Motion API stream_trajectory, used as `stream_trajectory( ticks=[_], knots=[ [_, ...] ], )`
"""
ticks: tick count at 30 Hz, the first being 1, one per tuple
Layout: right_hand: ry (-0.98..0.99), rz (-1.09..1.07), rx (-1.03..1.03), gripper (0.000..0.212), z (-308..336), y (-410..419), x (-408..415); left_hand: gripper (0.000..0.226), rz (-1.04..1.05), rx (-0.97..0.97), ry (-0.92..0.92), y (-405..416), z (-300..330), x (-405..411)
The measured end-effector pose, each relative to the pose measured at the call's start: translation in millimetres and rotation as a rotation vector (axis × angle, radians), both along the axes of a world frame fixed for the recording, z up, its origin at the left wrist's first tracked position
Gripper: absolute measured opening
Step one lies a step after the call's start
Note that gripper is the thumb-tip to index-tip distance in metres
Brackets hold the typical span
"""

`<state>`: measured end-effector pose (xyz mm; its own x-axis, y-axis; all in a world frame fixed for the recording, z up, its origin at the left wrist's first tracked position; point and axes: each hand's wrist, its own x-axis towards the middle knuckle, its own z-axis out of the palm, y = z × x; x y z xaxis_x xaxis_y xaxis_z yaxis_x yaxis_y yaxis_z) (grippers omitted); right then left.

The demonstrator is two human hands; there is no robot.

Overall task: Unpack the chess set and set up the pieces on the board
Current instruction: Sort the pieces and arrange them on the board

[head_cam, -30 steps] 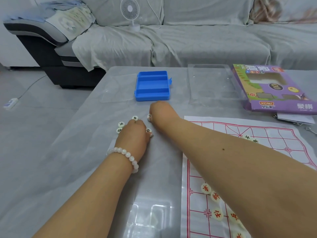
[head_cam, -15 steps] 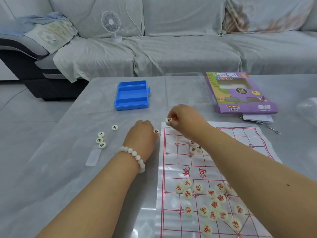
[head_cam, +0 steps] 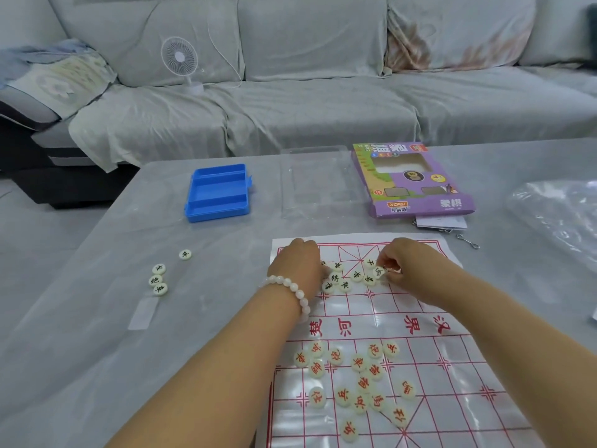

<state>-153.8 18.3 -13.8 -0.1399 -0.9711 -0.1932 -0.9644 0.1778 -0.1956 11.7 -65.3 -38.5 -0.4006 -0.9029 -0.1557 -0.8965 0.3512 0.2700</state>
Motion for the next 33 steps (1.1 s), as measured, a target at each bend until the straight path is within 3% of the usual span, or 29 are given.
stream_trajectory(
  ticks=[7,11,16,21,25,33],
  knots=[
    [0.0,0.011,-0.113,0.025,8.0,-7.9,6.4,0.038,0.046,-0.045,0.084,6.7,19.1,38.7],
    [-0.07,0.083,-0.219,0.022,12.4,-29.3,43.4,0.039,0.207,-0.158,0.082,11.5,22.4,90.8],
    [-0.163,0.198,-0.214,0.028,-2.6,-73.3,116.4,0.043,0.46,-0.257,0.068,4.9,10.7,161.7],
    [-0.187,0.33,-0.184,0.045,-25.2,-113.4,183.9,0.059,0.666,-0.197,0.052,-6.4,-3.6,191.6],
    [-0.124,0.408,-0.177,0.058,-36.1,-144.8,222.4,0.048,0.658,-0.193,0.015,-17.8,-13.7,197.0],
    [-0.174,0.561,-0.157,0.047,-34.2,-166.1,263.1,0.031,0.546,-0.277,0.035,-23.6,-21.6,208.4]
  ],
)
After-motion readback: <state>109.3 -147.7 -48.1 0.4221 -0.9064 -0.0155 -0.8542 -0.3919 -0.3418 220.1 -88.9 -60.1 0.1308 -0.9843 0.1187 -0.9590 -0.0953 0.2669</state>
